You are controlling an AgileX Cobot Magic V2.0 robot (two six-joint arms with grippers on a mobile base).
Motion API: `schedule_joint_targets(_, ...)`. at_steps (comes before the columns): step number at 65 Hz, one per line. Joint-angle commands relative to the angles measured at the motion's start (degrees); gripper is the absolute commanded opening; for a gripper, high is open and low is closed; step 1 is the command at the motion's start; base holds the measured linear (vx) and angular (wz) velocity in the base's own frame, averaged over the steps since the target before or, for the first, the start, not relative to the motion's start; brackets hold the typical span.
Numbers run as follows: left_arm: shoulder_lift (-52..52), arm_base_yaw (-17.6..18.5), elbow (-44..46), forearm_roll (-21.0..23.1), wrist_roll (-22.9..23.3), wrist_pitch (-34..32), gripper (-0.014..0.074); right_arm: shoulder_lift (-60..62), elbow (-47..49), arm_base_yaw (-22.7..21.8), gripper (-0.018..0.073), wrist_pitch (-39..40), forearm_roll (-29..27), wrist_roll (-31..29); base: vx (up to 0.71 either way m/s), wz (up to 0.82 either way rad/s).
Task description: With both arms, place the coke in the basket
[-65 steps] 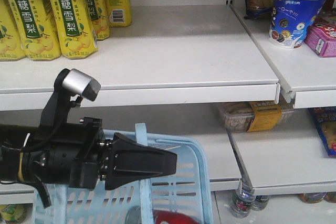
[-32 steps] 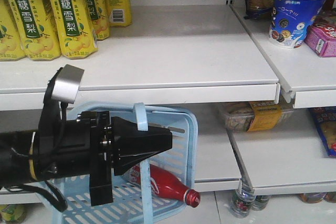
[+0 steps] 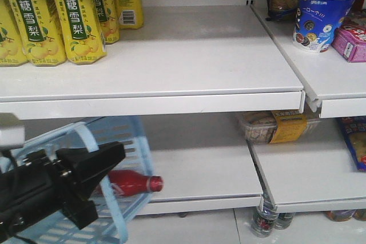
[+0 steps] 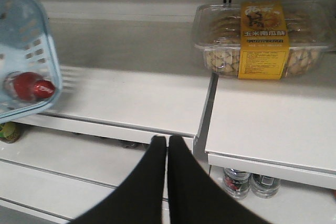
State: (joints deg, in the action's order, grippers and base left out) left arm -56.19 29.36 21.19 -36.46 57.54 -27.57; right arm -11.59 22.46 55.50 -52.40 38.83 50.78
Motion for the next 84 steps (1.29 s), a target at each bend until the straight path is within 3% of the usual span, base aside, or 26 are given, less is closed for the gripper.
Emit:
schedule_joint_targets(1,6.52,0.43,-0.29,6.39,-3.68,0.43,-0.0006,-0.61,1.41,0.01,-0.0005,3.03,2.90,-0.12,0.00,0.00)
schedule_joint_targets(10,14.32,0.43,-4.29,15.96,-14.25,5.51,-0.0006,-0.61,1.41,0.01,-0.0005,3.03,2.90,-0.12,0.00,0.00)
schedule_joint_targets(24,24.27,0.43,-10.37,34.82,-36.22,8.85,-0.0006,-0.61,1.41,0.01,-0.0005,3.03,2.90,-0.12,0.00,0.00)
schedule_joint_targets(33,29.20,0.43,-14.11,40.09,-46.45,9.54,-0.0006,-0.61,1.41,0.01,-0.0005,3.03,2.90,-0.12,0.00,0.00)
schedule_joint_targets(50,35.91,0.43,-21.60,40.23,-47.09,14.57,-0.0006,-0.61,1.41,0.01,-0.0005,3.03,2.90,-0.12,0.00,0.00)
schedule_joint_targets(65,40.03,-0.28,-21.69,40.23,-49.25,21.84,-0.0006,-0.61,1.41,0.01,-0.0005,3.03,2.90,-0.12,0.00,0.00)
schedule_joint_targets(71,42.85,-2.94,-21.69,40.36,-51.71,22.09,-0.0006,-0.61,1.41,0.01,-0.0005,3.03,2.90,-0.12,0.00,0.00)
schedule_joint_targets(84,50.21,-12.89,-21.69,41.30,-53.34,23.77,-0.0006,-0.61,1.41,0.01,-0.0005,3.03,2.90,-0.12,0.00,0.00)
